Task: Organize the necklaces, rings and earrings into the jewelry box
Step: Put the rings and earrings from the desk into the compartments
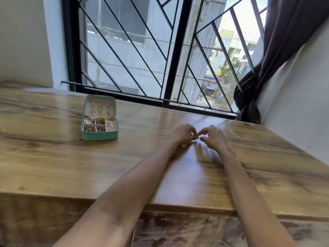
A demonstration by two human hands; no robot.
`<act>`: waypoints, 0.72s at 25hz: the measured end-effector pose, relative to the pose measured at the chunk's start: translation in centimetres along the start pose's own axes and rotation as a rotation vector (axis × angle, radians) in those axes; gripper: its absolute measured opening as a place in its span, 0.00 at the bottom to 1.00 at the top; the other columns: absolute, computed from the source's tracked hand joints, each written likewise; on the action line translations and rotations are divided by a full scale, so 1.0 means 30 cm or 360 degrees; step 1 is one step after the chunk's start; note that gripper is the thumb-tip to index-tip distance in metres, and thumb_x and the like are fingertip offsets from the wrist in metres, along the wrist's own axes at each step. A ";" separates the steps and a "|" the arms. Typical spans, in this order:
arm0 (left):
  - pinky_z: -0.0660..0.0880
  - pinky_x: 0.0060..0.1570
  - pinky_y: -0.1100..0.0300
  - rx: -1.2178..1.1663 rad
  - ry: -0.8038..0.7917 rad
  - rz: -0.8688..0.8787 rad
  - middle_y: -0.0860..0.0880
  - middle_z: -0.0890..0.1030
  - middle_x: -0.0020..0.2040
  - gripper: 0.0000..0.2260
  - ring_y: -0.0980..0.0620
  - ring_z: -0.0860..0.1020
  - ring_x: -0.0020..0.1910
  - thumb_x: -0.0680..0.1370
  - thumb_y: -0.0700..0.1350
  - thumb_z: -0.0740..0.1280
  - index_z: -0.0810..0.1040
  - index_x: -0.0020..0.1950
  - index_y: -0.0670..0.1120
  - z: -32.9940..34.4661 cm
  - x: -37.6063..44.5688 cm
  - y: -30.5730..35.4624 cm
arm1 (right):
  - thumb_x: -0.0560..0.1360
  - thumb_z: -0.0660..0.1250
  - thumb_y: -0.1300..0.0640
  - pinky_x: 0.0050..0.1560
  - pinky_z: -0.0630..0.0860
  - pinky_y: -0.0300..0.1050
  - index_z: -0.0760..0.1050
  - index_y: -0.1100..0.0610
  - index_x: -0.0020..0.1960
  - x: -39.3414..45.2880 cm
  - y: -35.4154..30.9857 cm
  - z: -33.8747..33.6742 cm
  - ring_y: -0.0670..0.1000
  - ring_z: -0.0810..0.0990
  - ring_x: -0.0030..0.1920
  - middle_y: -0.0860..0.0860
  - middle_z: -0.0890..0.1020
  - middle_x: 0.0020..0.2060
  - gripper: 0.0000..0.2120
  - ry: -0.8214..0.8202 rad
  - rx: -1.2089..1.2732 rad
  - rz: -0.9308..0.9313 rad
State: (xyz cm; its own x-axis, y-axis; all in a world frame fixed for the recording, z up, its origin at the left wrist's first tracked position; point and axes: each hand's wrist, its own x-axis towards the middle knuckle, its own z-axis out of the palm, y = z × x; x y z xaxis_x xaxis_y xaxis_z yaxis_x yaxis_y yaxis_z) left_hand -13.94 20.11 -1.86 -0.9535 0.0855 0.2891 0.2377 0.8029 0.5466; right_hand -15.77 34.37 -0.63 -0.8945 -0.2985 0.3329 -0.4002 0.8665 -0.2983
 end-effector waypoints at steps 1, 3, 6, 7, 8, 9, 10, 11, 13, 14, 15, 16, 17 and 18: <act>0.68 0.42 0.60 -0.0181 0.0033 0.0012 0.40 0.81 0.50 0.09 0.46 0.78 0.49 0.75 0.45 0.69 0.82 0.52 0.42 -0.009 -0.006 -0.012 | 0.71 0.67 0.61 0.50 0.78 0.51 0.82 0.50 0.50 -0.002 -0.012 -0.005 0.53 0.75 0.55 0.50 0.76 0.46 0.11 0.0052 0.0100 -0.0045; 0.67 0.35 0.65 -0.0561 0.0066 0.0000 0.42 0.79 0.40 0.09 0.51 0.74 0.38 0.75 0.42 0.69 0.82 0.50 0.38 -0.057 -0.041 -0.032 | 0.71 0.65 0.65 0.37 0.74 0.29 0.81 0.54 0.52 -0.013 -0.055 -0.020 0.50 0.77 0.49 0.49 0.77 0.45 0.13 0.0110 0.0367 -0.0108; 0.64 0.27 0.70 -0.0781 -0.0002 -0.0055 0.50 0.73 0.35 0.05 0.57 0.69 0.31 0.77 0.44 0.67 0.79 0.47 0.42 -0.187 -0.125 -0.057 | 0.71 0.67 0.67 0.38 0.70 0.22 0.80 0.57 0.53 -0.037 -0.158 -0.029 0.46 0.78 0.42 0.52 0.83 0.44 0.13 0.0096 0.0783 -0.0240; 0.64 0.27 0.68 -0.0795 -0.0011 -0.0056 0.50 0.73 0.35 0.04 0.57 0.69 0.30 0.77 0.44 0.66 0.78 0.45 0.44 -0.234 -0.154 -0.076 | 0.71 0.69 0.66 0.40 0.70 0.23 0.80 0.56 0.53 -0.045 -0.199 -0.025 0.45 0.79 0.41 0.51 0.83 0.44 0.12 0.0099 0.0874 -0.0311; 0.64 0.28 0.67 -0.0831 -0.0018 -0.0050 0.50 0.73 0.35 0.04 0.57 0.69 0.31 0.77 0.44 0.66 0.78 0.44 0.45 -0.278 -0.182 -0.097 | 0.71 0.70 0.63 0.43 0.72 0.25 0.81 0.56 0.53 -0.051 -0.241 -0.021 0.43 0.80 0.42 0.51 0.83 0.43 0.11 0.0113 0.0932 -0.0389; 0.64 0.30 0.66 -0.0894 -0.0028 -0.0048 0.50 0.74 0.36 0.05 0.56 0.70 0.31 0.77 0.44 0.66 0.78 0.43 0.47 -0.319 -0.209 -0.118 | 0.71 0.71 0.60 0.46 0.73 0.28 0.81 0.55 0.53 -0.055 -0.280 -0.017 0.42 0.81 0.43 0.50 0.84 0.43 0.11 0.0117 0.0990 -0.0462; 0.64 0.30 0.66 -0.0965 -0.0041 -0.0057 0.50 0.76 0.38 0.05 0.56 0.70 0.31 0.78 0.44 0.66 0.78 0.42 0.48 -0.361 -0.239 -0.142 | 0.71 0.72 0.59 0.48 0.75 0.32 0.81 0.56 0.54 -0.056 -0.324 -0.010 0.43 0.81 0.44 0.50 0.84 0.44 0.11 0.0103 0.1060 -0.0530; 0.64 0.30 0.67 -0.1019 -0.0051 -0.0076 0.50 0.78 0.40 0.05 0.56 0.69 0.31 0.78 0.44 0.65 0.78 0.43 0.48 -0.401 -0.268 -0.165 | 0.71 0.72 0.59 0.50 0.76 0.36 0.81 0.57 0.55 -0.053 -0.366 -0.001 0.45 0.82 0.46 0.51 0.85 0.45 0.12 0.0065 0.1135 -0.0584; 0.64 0.29 0.68 -0.1049 -0.0048 -0.0146 0.48 0.80 0.44 0.04 0.57 0.69 0.31 0.78 0.44 0.66 0.79 0.44 0.48 -0.478 -0.322 -0.208 | 0.72 0.71 0.60 0.50 0.78 0.40 0.80 0.59 0.57 -0.047 -0.450 0.015 0.46 0.83 0.46 0.53 0.85 0.45 0.13 0.0008 0.1211 -0.0679; 0.64 0.28 0.68 -0.1031 -0.0043 -0.0199 0.47 0.81 0.45 0.04 0.57 0.68 0.30 0.77 0.45 0.66 0.80 0.45 0.47 -0.518 -0.346 -0.227 | 0.72 0.71 0.61 0.48 0.78 0.39 0.80 0.60 0.57 -0.043 -0.488 0.028 0.45 0.82 0.43 0.53 0.85 0.44 0.13 0.0001 0.1230 -0.0727; 0.64 0.27 0.68 -0.0993 -0.0046 -0.0260 0.47 0.82 0.45 0.04 0.57 0.68 0.29 0.77 0.45 0.66 0.80 0.46 0.47 -0.556 -0.367 -0.247 | 0.72 0.70 0.62 0.45 0.77 0.36 0.80 0.62 0.56 -0.038 -0.527 0.042 0.41 0.81 0.40 0.53 0.84 0.42 0.13 -0.0010 0.1260 -0.0765; 0.64 0.27 0.67 -0.0934 -0.0059 -0.0318 0.46 0.82 0.45 0.04 0.57 0.68 0.29 0.77 0.46 0.67 0.80 0.46 0.46 -0.593 -0.387 -0.267 | 0.72 0.70 0.64 0.42 0.76 0.33 0.80 0.65 0.56 -0.035 -0.564 0.052 0.39 0.79 0.37 0.55 0.83 0.42 0.13 -0.0027 0.1283 -0.0790; 0.64 0.26 0.67 -0.0857 -0.0068 -0.0367 0.47 0.82 0.44 0.04 0.57 0.68 0.28 0.76 0.46 0.67 0.80 0.46 0.46 -0.627 -0.405 -0.290 | 0.72 0.70 0.66 0.40 0.76 0.31 0.79 0.67 0.55 -0.030 -0.601 0.065 0.38 0.78 0.36 0.56 0.83 0.43 0.12 -0.0062 0.1301 -0.0807; 0.63 0.25 0.66 -0.0755 -0.0063 -0.0404 0.49 0.83 0.40 0.04 0.57 0.68 0.27 0.76 0.46 0.68 0.80 0.44 0.47 -0.659 -0.427 -0.315 | 0.71 0.70 0.66 0.40 0.76 0.32 0.80 0.67 0.54 -0.020 -0.640 0.084 0.40 0.79 0.36 0.57 0.84 0.43 0.12 -0.0103 0.1291 -0.0826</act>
State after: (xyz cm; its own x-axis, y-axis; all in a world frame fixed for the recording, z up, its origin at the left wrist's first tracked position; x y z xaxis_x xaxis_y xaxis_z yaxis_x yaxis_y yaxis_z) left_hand -0.30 -0.25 4.81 -0.9959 -0.0470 0.0768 0.0478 0.4472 0.8932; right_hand -8.05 16.92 2.65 -0.5670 -0.6088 0.5549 -0.7432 0.0875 -0.6634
